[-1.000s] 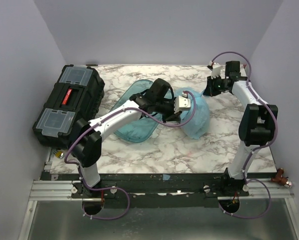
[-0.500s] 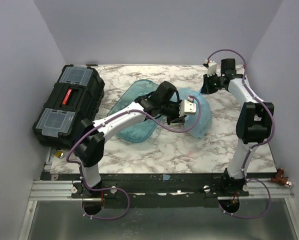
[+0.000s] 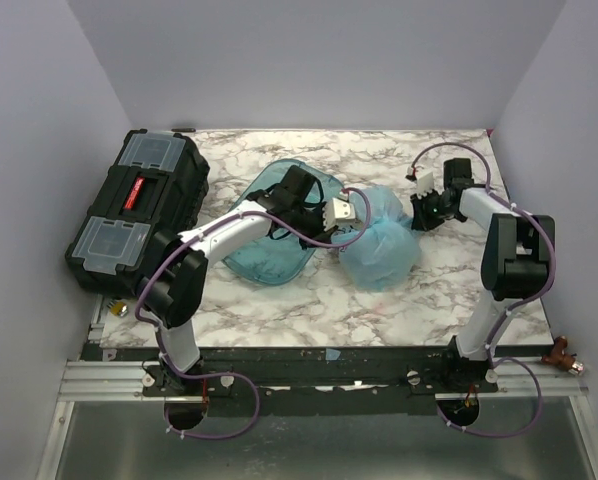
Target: Place the fake fruits into the plastic bag and tie a complex knot
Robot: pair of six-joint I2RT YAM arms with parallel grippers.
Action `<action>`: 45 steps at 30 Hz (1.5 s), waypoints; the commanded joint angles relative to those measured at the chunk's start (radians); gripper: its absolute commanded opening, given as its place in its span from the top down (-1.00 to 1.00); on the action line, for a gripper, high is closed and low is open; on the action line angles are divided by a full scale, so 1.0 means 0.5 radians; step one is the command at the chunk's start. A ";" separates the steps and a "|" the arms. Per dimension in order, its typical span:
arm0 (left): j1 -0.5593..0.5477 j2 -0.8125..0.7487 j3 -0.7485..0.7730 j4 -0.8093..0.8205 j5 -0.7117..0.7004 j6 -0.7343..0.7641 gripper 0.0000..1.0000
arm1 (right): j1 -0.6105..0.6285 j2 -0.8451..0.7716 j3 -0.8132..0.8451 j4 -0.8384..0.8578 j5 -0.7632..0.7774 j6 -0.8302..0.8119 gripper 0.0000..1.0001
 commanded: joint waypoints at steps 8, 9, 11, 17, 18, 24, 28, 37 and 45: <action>0.036 -0.049 0.296 -0.495 0.014 -0.098 1.00 | -0.148 -0.138 0.229 0.109 0.299 -0.086 0.99; 0.055 -0.045 0.327 -0.512 -0.022 -0.110 1.00 | -0.146 -0.173 0.235 0.079 0.277 -0.082 0.99; 0.090 -0.043 0.370 -0.535 -0.046 -0.139 1.00 | -0.146 -0.245 0.238 0.003 0.212 -0.083 0.99; 0.132 -0.110 0.428 -0.582 -0.053 -0.177 -0.08 | -0.146 -0.374 0.303 -0.217 0.094 -0.084 0.04; 0.136 -0.148 0.428 -0.588 -0.050 -0.176 -0.15 | -0.146 -0.399 0.321 -0.238 0.092 -0.070 -0.12; 0.197 -0.383 0.404 -0.637 -0.073 -0.211 -0.96 | -0.148 -0.585 0.458 -0.343 0.062 0.029 -0.74; 0.307 -0.531 0.448 -0.730 -0.047 -0.311 -0.97 | -0.148 -0.670 0.591 -0.436 -0.114 0.207 -0.99; 0.777 -0.567 0.979 -1.173 -0.108 -0.710 -0.97 | -0.143 -0.718 0.670 -0.270 -0.807 1.195 -0.99; 1.189 -0.863 0.532 -1.019 -0.240 -0.911 -0.97 | -0.143 -0.622 0.474 -0.329 -0.642 1.094 -1.00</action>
